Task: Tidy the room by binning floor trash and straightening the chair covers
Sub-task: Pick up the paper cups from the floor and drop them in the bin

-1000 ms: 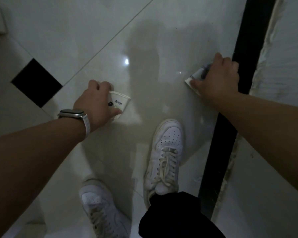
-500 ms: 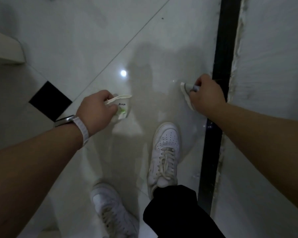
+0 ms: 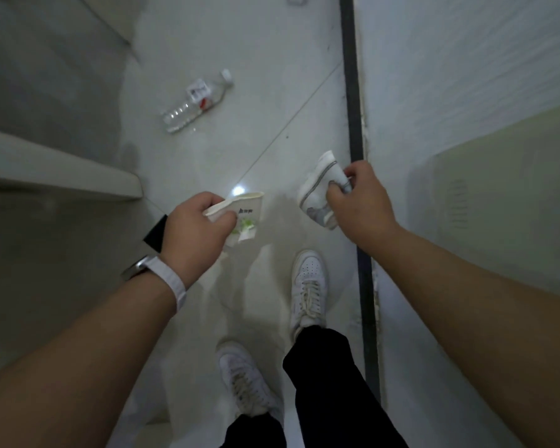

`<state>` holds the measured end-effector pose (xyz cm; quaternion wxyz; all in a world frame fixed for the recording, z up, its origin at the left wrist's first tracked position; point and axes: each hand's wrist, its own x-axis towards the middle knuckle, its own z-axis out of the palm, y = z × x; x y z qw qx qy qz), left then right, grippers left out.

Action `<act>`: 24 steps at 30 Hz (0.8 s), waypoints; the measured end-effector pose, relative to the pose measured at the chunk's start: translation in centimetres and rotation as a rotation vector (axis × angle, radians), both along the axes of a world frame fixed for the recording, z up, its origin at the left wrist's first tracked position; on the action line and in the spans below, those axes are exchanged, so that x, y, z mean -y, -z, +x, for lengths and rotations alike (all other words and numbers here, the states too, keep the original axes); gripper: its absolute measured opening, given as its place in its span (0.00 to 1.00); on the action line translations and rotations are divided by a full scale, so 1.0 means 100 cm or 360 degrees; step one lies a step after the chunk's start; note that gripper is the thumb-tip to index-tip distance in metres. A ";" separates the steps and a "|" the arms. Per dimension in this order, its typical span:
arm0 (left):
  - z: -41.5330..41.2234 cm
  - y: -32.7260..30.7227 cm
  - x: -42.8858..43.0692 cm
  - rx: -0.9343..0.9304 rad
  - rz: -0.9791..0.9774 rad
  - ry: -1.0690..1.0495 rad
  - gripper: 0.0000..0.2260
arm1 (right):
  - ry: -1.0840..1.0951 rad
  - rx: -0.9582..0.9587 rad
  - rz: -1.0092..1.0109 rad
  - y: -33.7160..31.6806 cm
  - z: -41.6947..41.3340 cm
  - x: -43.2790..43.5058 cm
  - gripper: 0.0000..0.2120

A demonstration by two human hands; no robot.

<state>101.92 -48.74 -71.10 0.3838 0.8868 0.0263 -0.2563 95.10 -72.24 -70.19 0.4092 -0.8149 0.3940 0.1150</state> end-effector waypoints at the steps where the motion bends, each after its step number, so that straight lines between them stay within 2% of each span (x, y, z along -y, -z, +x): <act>1: 0.000 -0.020 0.001 -0.0001 -0.0026 -0.0044 0.07 | 0.0022 0.0026 0.0039 -0.019 0.000 -0.004 0.09; 5: -0.005 -0.119 0.006 0.0016 -0.0091 -0.0206 0.04 | 0.0036 0.0129 0.0128 -0.115 -0.004 -0.018 0.10; 12: -0.014 -0.292 0.005 0.0068 -0.0278 -0.0249 0.04 | 0.0073 0.0304 0.0116 -0.289 -0.013 -0.033 0.03; 19: -0.022 -0.443 -0.037 0.0101 -0.0595 -0.0404 0.02 | 0.0038 0.0560 0.0163 -0.438 -0.019 -0.069 0.06; 24: -0.031 -0.523 -0.080 0.0240 -0.0735 -0.0491 0.03 | -0.0044 0.0692 0.0202 -0.519 -0.018 -0.109 0.08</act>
